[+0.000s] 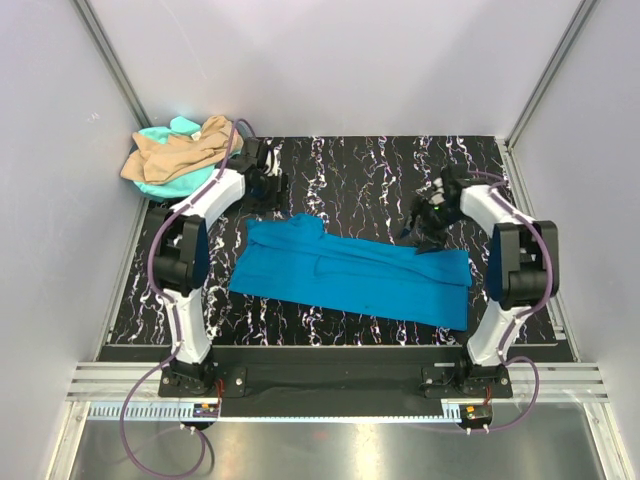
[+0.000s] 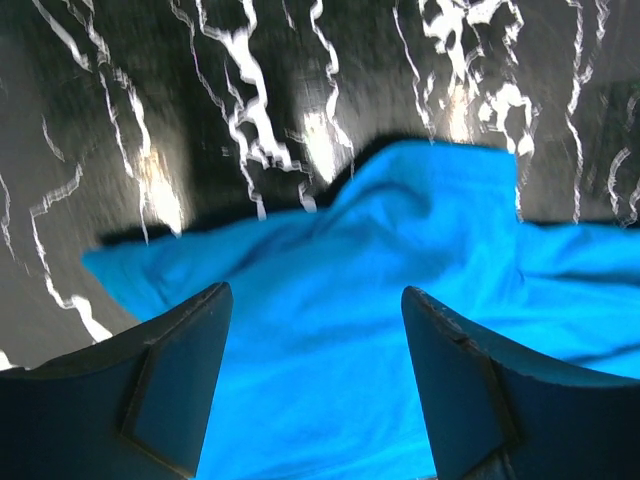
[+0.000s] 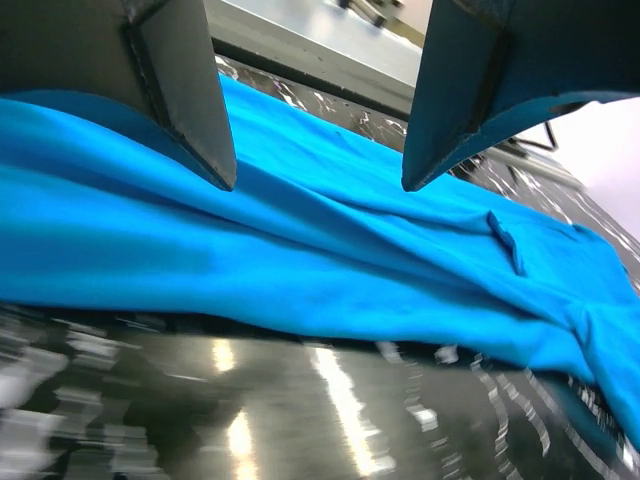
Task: Fold and stack the t-shirts
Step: Fold the tshirt
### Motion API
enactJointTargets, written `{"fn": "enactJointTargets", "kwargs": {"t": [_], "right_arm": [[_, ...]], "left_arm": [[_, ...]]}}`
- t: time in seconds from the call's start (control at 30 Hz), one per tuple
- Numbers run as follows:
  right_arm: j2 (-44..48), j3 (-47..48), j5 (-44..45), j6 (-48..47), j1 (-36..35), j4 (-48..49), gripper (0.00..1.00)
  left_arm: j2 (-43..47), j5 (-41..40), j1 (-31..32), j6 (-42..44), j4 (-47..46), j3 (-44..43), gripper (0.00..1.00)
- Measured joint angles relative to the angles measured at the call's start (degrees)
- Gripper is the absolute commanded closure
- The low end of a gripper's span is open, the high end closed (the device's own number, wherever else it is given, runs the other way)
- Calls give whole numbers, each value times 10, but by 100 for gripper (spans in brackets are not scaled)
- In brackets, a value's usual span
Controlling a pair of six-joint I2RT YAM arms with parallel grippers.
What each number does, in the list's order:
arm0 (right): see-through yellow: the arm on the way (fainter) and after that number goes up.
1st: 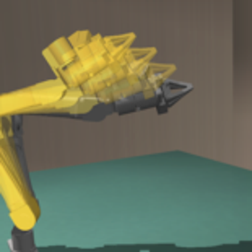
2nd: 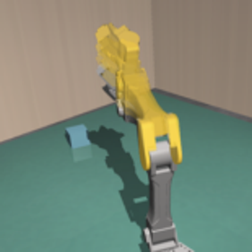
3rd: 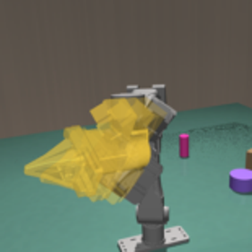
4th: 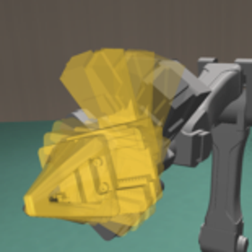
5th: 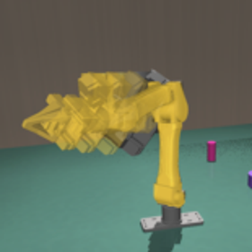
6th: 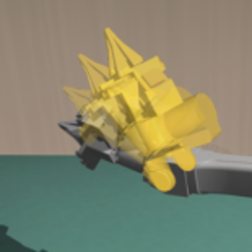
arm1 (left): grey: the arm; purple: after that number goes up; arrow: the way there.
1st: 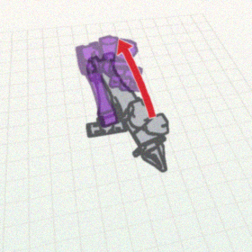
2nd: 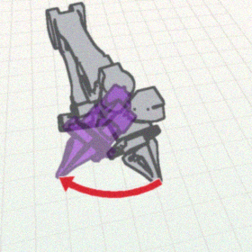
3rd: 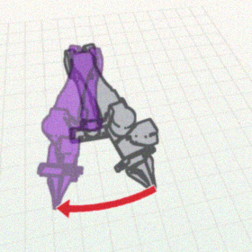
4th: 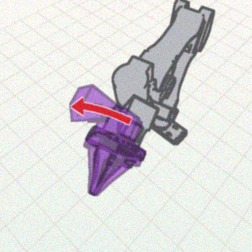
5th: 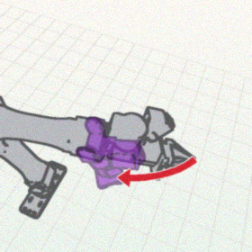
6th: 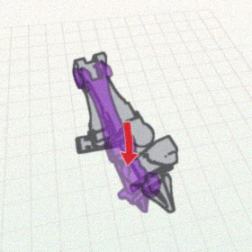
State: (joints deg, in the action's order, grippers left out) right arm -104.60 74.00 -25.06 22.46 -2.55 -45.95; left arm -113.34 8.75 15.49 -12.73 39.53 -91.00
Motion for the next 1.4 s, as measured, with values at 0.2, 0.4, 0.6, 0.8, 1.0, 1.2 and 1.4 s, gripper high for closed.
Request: {"fn": "enactJointTargets", "kwargs": {"t": [0.2,0.4,0.6,0.8,1.0,1.2,1.4], "right_arm": [[-48,33,-18,11,-59,16,27],[-86,56,-28,20,-59,24,27],[-101,60,-38,29,-66,30,28],[-101,54,-57,37,-77,41,32],[-99,16,-80,50,-89,58,33],[-58,-64,-100,60,-103,71,33],[-7,-86,-90,54,-105,52,28]], "left_arm": [[-56,1,1,9,17,-34,28],[-60,15,2,8,23,-28,50],[-57,31,2,2,19,-6,99],[-17,39,5,-5,3,43,100],[111,39,13,-18,-30,170,100],[228,42,24,-34,-54,273,72],[269,41,30,-53,-50,327,30]]}}
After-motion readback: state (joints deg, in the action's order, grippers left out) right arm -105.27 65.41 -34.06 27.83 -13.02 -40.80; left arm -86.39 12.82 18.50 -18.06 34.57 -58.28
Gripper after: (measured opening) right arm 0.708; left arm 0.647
